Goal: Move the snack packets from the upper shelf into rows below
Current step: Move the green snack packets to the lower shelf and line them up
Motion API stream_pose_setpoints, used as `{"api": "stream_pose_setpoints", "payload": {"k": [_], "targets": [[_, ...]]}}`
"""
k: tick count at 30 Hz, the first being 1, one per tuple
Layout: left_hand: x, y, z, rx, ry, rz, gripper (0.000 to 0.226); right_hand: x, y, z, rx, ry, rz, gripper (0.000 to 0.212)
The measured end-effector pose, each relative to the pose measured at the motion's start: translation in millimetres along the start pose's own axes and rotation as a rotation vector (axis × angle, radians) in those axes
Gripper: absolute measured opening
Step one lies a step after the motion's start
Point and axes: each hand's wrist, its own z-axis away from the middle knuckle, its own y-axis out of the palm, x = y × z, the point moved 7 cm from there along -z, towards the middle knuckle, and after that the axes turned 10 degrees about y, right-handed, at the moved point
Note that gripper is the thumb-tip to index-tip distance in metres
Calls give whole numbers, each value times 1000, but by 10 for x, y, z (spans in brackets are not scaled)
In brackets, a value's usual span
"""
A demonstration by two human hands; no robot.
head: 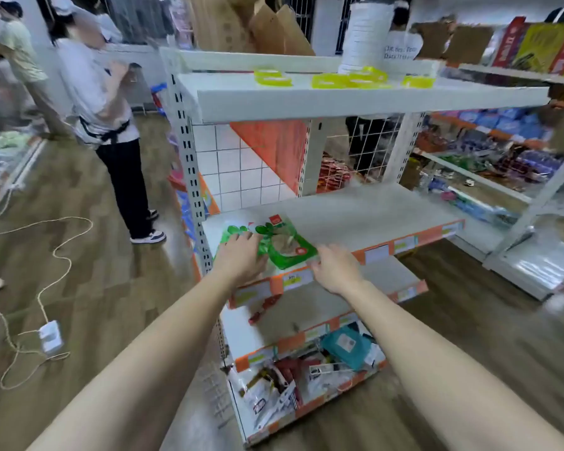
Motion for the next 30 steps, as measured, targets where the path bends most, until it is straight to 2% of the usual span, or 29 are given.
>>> {"api": "stream_pose_setpoints", "payload": {"k": [3, 6, 10, 14, 16, 20, 23, 24, 27, 30], "targets": [[333, 60, -101, -45, -127, 21, 48, 123, 157, -244, -45, -13, 26, 32], [568, 174, -157, -17, -258, 129, 59, 181, 266, -436, -24, 32, -82, 32], [804, 226, -214, -23, -381, 317, 85, 211, 443, -667, 110, 103, -177, 57], [916, 213, -267, 53, -512, 379, 94, 196, 591, -811, 215, 204, -174, 86], [971, 250, -302, 115, -562, 408, 89, 183, 590, -849, 223, 252, -121, 93], [978, 335, -357, 113, -504, 559, 81, 130, 648, -933, 312, 318, -166, 103], [938, 264, -385, 10, -402, 653, 60, 112, 652, -971, 372, 301, -220, 82], [915, 243, -393, -23, -375, 726, 56, 110, 633, -967, 381, 302, -254, 81], [805, 201, -418, -113, -318, 1006, 47, 70, 575, -954, 384, 330, -492, 73], [557, 143, -490, -153, -240, 1168, 44, -69, 365, -878, 316, 336, -777, 62]]}}
